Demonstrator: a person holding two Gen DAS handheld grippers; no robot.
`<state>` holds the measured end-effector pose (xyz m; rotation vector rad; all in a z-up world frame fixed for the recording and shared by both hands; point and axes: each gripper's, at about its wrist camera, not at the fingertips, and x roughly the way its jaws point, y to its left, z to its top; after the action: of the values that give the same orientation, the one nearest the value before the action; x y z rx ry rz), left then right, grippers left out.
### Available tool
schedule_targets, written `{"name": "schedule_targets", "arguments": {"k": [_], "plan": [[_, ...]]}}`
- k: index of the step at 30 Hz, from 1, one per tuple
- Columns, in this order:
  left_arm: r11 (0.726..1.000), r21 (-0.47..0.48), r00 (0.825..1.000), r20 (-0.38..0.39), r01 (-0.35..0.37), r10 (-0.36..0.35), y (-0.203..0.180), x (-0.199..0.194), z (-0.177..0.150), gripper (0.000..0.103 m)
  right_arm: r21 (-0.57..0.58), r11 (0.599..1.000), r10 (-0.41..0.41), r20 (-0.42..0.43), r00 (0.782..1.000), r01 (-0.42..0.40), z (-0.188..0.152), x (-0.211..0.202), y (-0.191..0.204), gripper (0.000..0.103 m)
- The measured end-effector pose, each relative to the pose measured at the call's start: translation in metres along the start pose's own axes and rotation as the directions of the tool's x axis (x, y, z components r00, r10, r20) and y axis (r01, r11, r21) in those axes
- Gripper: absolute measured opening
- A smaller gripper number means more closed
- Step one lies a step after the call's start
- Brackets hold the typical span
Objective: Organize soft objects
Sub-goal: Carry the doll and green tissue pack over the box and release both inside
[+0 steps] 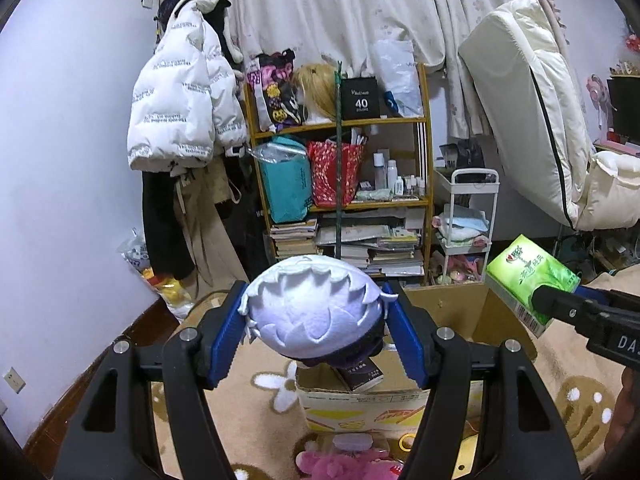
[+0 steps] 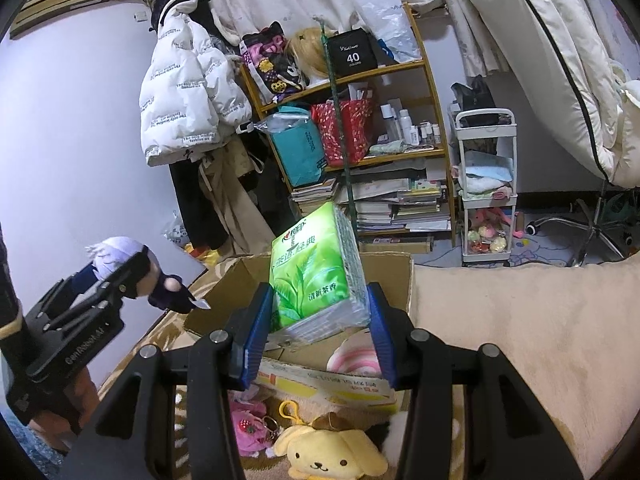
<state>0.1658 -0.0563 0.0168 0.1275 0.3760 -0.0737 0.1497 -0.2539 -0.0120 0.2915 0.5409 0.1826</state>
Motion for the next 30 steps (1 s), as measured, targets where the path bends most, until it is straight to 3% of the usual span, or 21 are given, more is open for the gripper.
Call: {"name": "schedule_targets", "arguments": {"k": [13,22,26,30], "plan": [[1.000,0.000,0.993,-0.116,0.017,-0.017,-0.011,0.050,-0.022,0.067,0.017,1.000,0.018,-0.074,0.997,-0.017,-0.008,0.049,-0.021,0.050],[0.999,-0.017,0.973,-0.229,0.032,-0.035,-0.008,0.069,-0.035,0.069,-0.023,1.000,0.007,-0.123,0.992,-0.010,-0.020,0.058,-0.015,0.052],[1.000,-0.004,0.971,-0.239,0.020,-0.020,-0.008,0.068,-0.037,0.080,-0.016,1.000,-0.006,-0.121,0.993,0.004,-0.021,0.057,-0.017,0.053],[0.999,0.042,0.970,-0.242,-0.007,0.017,-0.010,0.062,-0.038,0.087,-0.006,1.000,-0.017,-0.088,0.996,0.016,-0.017,0.048,-0.017,0.060]]}}
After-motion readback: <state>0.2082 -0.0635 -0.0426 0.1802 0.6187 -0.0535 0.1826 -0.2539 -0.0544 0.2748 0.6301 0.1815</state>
